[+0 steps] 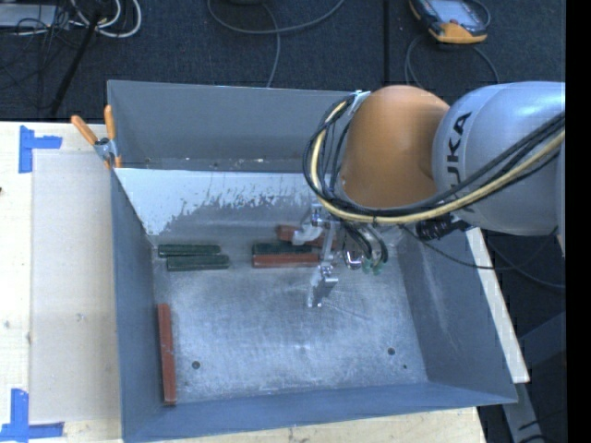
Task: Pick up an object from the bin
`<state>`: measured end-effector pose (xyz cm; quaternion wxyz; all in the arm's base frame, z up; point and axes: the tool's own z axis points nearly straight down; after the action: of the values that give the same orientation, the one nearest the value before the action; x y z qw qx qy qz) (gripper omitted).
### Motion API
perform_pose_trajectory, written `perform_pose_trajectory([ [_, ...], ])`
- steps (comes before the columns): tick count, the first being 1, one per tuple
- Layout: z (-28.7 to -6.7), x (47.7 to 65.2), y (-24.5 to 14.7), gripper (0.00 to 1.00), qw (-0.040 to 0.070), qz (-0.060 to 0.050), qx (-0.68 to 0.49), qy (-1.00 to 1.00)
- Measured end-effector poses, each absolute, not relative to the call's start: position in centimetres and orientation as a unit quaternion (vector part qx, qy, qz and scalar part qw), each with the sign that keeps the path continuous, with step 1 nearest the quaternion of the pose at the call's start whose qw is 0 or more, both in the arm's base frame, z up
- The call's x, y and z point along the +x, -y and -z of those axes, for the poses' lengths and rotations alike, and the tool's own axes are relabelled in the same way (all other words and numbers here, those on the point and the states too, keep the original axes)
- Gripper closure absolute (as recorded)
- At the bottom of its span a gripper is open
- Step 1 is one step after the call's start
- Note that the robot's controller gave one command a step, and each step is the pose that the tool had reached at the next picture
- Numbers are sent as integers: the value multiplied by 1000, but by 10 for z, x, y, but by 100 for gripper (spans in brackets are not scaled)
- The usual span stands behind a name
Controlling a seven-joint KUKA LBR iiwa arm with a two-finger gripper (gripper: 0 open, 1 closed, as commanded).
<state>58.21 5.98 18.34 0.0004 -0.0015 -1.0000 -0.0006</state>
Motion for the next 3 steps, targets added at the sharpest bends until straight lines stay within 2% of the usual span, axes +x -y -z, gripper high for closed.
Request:
perform_pose_trajectory([
  [1,-183,582,-60,0,0,1,-2,1000],
  [2,-137,600,-41,0,-4,1,-2,1000],
  [3,-110,611,-48,0,2,-1,-66,998],
])
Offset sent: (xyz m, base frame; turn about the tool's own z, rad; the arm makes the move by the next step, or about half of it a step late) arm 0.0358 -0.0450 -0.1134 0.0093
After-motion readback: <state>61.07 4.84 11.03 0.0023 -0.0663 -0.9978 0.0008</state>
